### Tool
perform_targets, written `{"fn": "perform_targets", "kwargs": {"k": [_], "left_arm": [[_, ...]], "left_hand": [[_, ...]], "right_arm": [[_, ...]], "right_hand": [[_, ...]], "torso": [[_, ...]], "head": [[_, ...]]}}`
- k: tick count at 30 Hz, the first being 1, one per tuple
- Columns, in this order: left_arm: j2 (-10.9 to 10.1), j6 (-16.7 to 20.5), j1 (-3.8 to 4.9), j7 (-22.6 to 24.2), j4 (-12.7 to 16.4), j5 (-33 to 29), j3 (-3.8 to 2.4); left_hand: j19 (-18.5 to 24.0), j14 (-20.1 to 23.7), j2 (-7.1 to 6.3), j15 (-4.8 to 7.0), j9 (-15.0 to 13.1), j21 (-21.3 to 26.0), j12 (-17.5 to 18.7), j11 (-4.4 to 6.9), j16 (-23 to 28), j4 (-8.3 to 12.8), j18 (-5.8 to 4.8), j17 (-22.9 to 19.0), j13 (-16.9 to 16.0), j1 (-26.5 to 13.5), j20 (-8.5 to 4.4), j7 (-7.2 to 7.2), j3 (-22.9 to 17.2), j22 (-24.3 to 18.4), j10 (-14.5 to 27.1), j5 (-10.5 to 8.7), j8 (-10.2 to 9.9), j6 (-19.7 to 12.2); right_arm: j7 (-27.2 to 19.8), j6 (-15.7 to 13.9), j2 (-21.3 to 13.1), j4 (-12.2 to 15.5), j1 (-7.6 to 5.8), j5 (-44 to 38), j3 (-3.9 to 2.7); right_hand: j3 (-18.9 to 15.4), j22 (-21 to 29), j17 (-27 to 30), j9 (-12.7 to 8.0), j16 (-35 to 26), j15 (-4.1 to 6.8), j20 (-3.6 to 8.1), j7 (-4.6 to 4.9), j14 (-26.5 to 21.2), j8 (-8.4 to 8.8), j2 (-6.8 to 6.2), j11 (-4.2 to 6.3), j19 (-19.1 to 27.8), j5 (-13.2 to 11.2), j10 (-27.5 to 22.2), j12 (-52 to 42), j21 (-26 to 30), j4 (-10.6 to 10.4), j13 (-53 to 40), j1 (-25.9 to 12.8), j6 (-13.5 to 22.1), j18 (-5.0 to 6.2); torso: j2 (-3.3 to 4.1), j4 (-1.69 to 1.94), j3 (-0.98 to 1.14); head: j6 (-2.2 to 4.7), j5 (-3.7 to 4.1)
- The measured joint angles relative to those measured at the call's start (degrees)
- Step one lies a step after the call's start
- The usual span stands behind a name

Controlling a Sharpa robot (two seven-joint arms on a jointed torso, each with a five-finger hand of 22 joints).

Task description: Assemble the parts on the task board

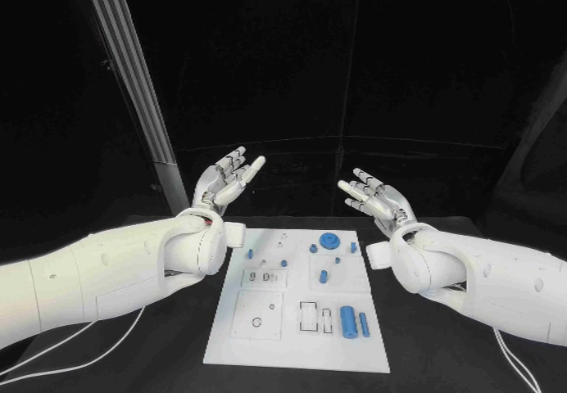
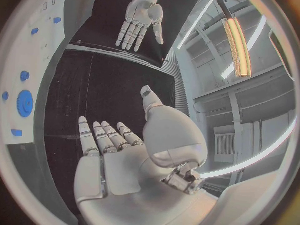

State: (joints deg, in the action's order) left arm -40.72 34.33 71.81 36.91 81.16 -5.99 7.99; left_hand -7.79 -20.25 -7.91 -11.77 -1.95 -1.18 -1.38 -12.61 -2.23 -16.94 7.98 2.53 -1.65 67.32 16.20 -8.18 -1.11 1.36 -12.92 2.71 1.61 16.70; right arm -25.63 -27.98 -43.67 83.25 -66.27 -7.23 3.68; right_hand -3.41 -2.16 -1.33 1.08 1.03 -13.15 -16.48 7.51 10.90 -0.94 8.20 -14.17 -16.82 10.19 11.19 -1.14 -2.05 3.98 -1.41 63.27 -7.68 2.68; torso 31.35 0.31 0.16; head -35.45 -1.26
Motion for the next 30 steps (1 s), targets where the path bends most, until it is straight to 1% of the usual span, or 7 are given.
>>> {"fn": "perform_targets", "kwargs": {"k": [7, 13, 16, 19, 21, 25, 30], "left_arm": [[0.0, -1.5, -0.02, 1.1, -0.1, -0.9, 0.02], [-3.0, -2.8, -0.01, 1.5, -0.2, -1.7, 0.2], [-3.2, -3.4, -0.02, 1.6, 0.5, -2.0, 0.25], [-3.1, -4.2, -0.02, 1.7, 1.1, -2.1, 0.41], [-3.4, -4.7, -0.03, 1.7, 1.4, -2.1, 0.55], [-4.5, -5.8, -0.03, 1.7, 2.6, -1.9, 0.65], [-6.2, -7.0, -0.03, 1.6, 4.6, -1.1, 0.78]], "left_hand": [[-0.3, -0.9, 0.01, -0.22, 0.0, -0.2, 0.0, -0.4, 0.0, -0.2, 0.0, 0.1, 0.0, 0.0, 0.27, -0.2, -0.2, 0.2, -0.4, 0.0, 0.2, 0.2], [-4.6, -7.1, 1.4, -0.98, -0.3, -1.8, -0.7, -1.29, -1.6, -0.1, 0.0, 0.9, -0.4, 0.6, 0.65, -0.2, -1.2, 1.0, -3.7, 0.0, 0.7, 3.0], [-15.6, -18.1, 3.34, -1.53, -0.9, -5.8, -2.2, -2.2, -4.8, 0.0, 0.0, 2.4, -1.1, 1.1, 0.53, -0.53, -2.0, 3.2, -11.0, 0.0, 1.9, 8.2], [-28.7, -26.1, 5.03, -0.16, -1.9, -11.4, -5.2, -1.36, -7.8, 0.2, 0.16, 3.4, -2.3, 2.4, 0.34, -1.21, -2.2, 5.7, -24.7, 0.0, 3.9, 16.8], [-33.4, -30.1, 5.79, 1.06, -2.4, -13.6, -6.9, -0.54, -9.3, 0.4, 1.86, 3.8, -2.8, 3.2, 0.16, -1.98, -2.0, 6.5, -31.8, 0.0, 5.1, 22.6], [-39.4, -36.2, 6.92, 2.87, -2.9, -16.1, -8.0, 1.0, -11.1, 1.2, 1.89, 4.5, -2.7, 4.3, -0.87, -3.63, -1.3, 7.3, -37.6, 0.0, 6.7, 31.3], [-43.4, -41.3, 7.44, 4.43, -2.7, -17.5, -8.0, 2.27, -12.1, 2.0, 1.86, 5.6, -2.3, 5.8, -2.49, -4.75, -0.5, 7.6, -41.2, 0.0, 6.7, 34.6]], "right_arm": [[1.4, 6.5, 0.2, -1.2, -1.09, -3.3, 0.54], [1.0, 6.9, -0.5, -3.7, -1.18, -8.4, 0.59], [0.8, 6.4, -0.8, -4.0, -1.41, -11.8, 0.55], [1.0, 6.1, -1.0, -4.7, -1.64, -15.7, 0.55], [1.3, 6.1, -1.0, -5.3, -1.95, -18.4, 0.56], [2.8, 6.1, -0.8, -6.7, -2.66, -25.5, 0.54], [6.4, 6.6, 0.1, -8.3, -3.88, -35.8, 0.52]], "right_hand": [[1.5, -0.7, -0.7, 0.8, 1.6, -0.97, -0.1, 0.37, 7.6, -1.24, 0.66, -0.71, -4.3, 0.0, 8.0, -1.6, -1.1, 3.4, -0.8, 5.5, -6.3, 1.44], [4.1, -2.3, -1.8, 1.9, 4.9, 0.39, -0.13, 1.39, 24.6, -3.58, 1.08, 0.16, -15.3, -0.7, 24.7, -4.4, -4.8, 7.7, -1.8, 10.2, -20.0, 4.48], [5.3, -3.0, -2.1, 2.3, 6.2, 1.52, 0.04, 2.09, 31.6, -4.54, 1.11, 1.01, -19.9, -0.8, 31.1, -5.3, -6.6, 9.4, -1.9, 11.3, -26.9, 5.43], [6.6, -3.6, -2.1, 2.5, 7.1, 2.67, 0.54, 3.01, 37.7, -4.83, 0.79, 1.95, -24.0, -1.0, 36.4, -5.3, -8.5, 10.6, -2.0, 11.7, -32.9, 5.83], [7.3, -4.0, -2.1, 2.5, 7.3, 3.44, 1.08, 3.52, 41.1, -5.03, 0.77, 2.57, -26.4, -1.2, 39.3, -5.3, -9.7, 11.3, -2.0, 11.8, -36.1, 6.44], [9.3, -4.8, -2.2, 2.6, 7.6, 5.02, 2.4, 4.7, 47.1, -5.21, -0.02, 3.73, -30.7, -1.2, 44.5, -5.3, -12.2, 11.9, -2.0, 12.5, -41.4, 6.71], [11.4, -6.3, -2.2, 2.7, 7.6, 6.88, 4.24, 5.17, 53.3, -5.21, -0.86, 5.07, -35.2, -1.2, 49.5, -4.9, -15.8, 12.4, -2.1, 13.4, -45.9, 6.7]], "torso": [[0.0, 0.01, 0.0], [0.51, -0.02, -0.19], [0.9, -0.05, -0.21], [1.24, -0.05, -0.18], [1.4, 0.02, -0.12], [1.86, 0.21, 0.06], [2.8, 0.42, 0.06]], "head": [[0.0, 0.0], [-0.74, 1.31], [-0.63, 1.65], [-0.55, 1.86], [-0.57, 1.94], [-0.15, 2.2], [0.52, 2.69]]}}
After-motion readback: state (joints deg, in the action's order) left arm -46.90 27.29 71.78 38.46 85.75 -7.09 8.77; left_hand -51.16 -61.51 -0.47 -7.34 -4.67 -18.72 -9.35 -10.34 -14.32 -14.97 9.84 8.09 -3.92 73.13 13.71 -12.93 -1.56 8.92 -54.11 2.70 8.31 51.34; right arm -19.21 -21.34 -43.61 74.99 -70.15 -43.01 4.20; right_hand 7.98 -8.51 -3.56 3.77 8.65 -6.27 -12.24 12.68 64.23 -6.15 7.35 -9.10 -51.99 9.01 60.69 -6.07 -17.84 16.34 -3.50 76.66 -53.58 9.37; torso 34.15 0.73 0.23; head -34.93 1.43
